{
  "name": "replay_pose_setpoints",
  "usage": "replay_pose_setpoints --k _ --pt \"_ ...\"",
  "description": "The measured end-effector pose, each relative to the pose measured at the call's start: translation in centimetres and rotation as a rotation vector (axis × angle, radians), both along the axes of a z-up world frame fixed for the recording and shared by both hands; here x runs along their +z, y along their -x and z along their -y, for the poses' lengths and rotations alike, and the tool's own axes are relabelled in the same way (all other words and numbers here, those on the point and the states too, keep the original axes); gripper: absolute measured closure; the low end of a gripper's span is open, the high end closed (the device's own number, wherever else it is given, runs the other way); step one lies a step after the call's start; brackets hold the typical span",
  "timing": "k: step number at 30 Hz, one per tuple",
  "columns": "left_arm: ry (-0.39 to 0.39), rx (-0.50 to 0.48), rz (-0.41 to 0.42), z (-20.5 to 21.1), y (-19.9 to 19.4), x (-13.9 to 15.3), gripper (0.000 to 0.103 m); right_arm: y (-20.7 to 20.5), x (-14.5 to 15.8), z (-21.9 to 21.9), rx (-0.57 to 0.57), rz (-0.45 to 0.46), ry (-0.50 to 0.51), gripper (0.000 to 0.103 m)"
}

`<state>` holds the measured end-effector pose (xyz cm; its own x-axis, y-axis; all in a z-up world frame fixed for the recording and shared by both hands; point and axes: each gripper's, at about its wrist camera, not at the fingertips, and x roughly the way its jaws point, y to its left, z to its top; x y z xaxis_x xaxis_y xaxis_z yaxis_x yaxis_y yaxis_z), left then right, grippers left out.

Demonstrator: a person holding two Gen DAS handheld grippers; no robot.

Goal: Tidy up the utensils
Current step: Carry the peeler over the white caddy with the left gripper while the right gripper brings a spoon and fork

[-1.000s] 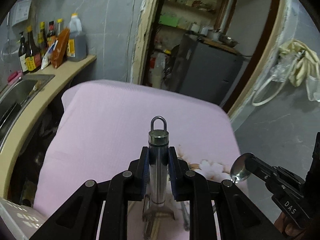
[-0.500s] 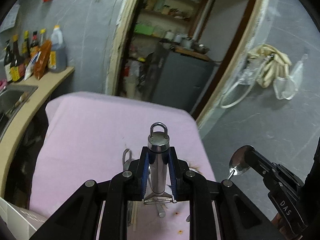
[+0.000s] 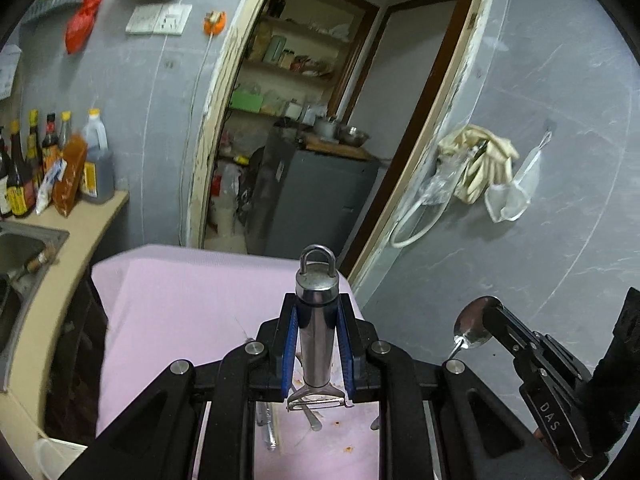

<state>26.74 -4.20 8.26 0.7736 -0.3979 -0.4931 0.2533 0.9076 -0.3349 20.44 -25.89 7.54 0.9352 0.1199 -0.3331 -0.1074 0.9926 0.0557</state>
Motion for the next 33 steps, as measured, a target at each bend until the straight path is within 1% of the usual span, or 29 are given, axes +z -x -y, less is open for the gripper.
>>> replay_pose_setpoints --k 6,9,14,19,23,27,33 --pt "-0.041 0.027 0.067 -4.0 2.5 2.8 0.085 1.8 2.1 -4.4 0.045 0.05 0.02 0.101" --pt "-0.067 0.061 0.09 -6.6 4.0 3.6 0.085 2.3 2.4 -6.4 0.071 0.065 0.024 0.101" --pt "-0.095 0.127 0.099 -10.9 6.1 4.0 0.085 3.2 2.2 -10.5 0.109 0.093 0.051 0.101" --pt "-0.11 0.19 0.088 -14.2 7.9 3.3 0.085 4.5 1.5 -14.2 0.117 0.139 0.108 0.101" --pt "-0.135 0.232 0.072 -16.2 9.2 1.9 0.085 5.2 0.9 -16.8 0.115 0.159 0.169 0.101" --pt "-0.13 0.259 0.044 -17.9 10.0 0.5 0.085 5.8 -0.4 -18.9 0.109 0.145 0.229 0.101" --pt "-0.129 0.285 0.034 -19.5 11.5 -1.0 0.085 6.4 -2.3 -20.9 0.101 0.113 0.28 0.101"
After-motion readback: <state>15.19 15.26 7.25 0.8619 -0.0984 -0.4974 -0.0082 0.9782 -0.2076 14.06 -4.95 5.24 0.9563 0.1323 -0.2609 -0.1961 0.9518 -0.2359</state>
